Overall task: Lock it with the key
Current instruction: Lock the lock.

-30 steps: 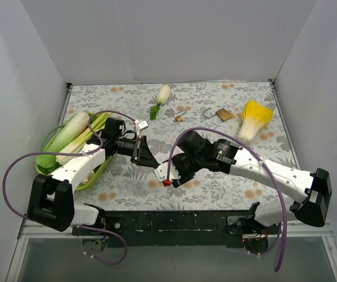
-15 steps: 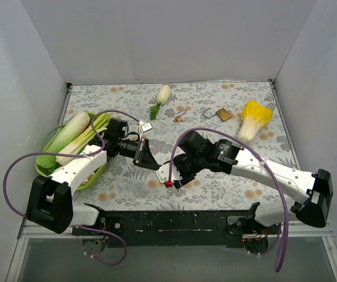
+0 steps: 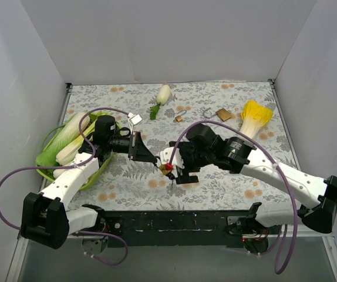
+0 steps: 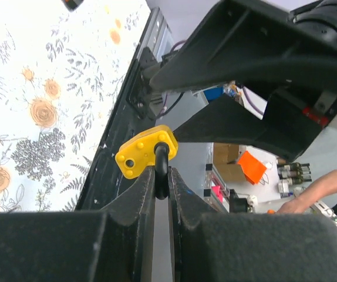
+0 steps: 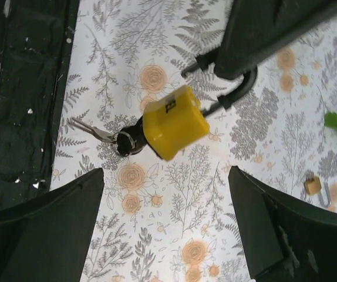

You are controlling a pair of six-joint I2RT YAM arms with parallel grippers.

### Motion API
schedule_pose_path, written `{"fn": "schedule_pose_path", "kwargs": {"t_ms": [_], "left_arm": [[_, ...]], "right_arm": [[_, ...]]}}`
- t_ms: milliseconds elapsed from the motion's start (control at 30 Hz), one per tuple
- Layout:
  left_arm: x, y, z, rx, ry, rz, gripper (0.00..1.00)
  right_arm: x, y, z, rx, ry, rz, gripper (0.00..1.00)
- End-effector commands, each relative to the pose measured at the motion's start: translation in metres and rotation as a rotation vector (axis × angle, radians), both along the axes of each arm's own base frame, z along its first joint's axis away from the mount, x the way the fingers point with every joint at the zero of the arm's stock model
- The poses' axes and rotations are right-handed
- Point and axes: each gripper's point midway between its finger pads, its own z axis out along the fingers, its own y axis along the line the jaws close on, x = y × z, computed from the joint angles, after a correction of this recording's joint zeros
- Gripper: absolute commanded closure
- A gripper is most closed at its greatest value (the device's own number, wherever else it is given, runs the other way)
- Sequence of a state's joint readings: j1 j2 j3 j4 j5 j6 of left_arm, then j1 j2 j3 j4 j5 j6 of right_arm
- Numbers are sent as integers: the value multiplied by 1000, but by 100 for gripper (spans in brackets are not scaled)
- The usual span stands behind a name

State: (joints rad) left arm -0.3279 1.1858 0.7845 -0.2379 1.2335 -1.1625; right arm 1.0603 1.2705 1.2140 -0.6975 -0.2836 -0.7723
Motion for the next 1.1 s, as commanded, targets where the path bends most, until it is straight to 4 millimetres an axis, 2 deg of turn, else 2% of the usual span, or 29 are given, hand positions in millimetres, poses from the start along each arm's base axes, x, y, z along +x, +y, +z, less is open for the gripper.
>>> {"fn": "schedule_pose_path", "kwargs": {"t_ms": [0,33,100,133,233,267,367,500,600,900,1067], "left_arm": [[0,4,35,-100,-99,-12,100],[0,4,38,-109,-116,-11,100],[1,3,47,-131,-123,4,100],[3,2,57,-156,-188,15,100],[6,2,74,-194,-259,56,100],[8,2,81,-204,-285,70,100],[11,1,93,-216,-322,73,100],[16,0,106,-229,-337,97,100],[19,-1,112,-237,-330,118,100],[23,-1,127,-288,-302,164,100],[23,-2,130,-295,-302,172,100]], "right_arm": [[18,-8,59,175,53,-223,5],[27,-14,63,194,77,-280,6],[32,-18,72,234,161,-350,6],[41,-24,75,247,189,-397,6],[38,-22,89,294,331,-398,6],[26,-18,93,303,393,-342,6],[21,-11,101,322,437,-310,5],[31,-3,112,386,423,-338,4],[30,2,120,421,435,-313,4],[33,10,109,415,436,-289,5],[34,17,111,424,431,-262,14]]}}
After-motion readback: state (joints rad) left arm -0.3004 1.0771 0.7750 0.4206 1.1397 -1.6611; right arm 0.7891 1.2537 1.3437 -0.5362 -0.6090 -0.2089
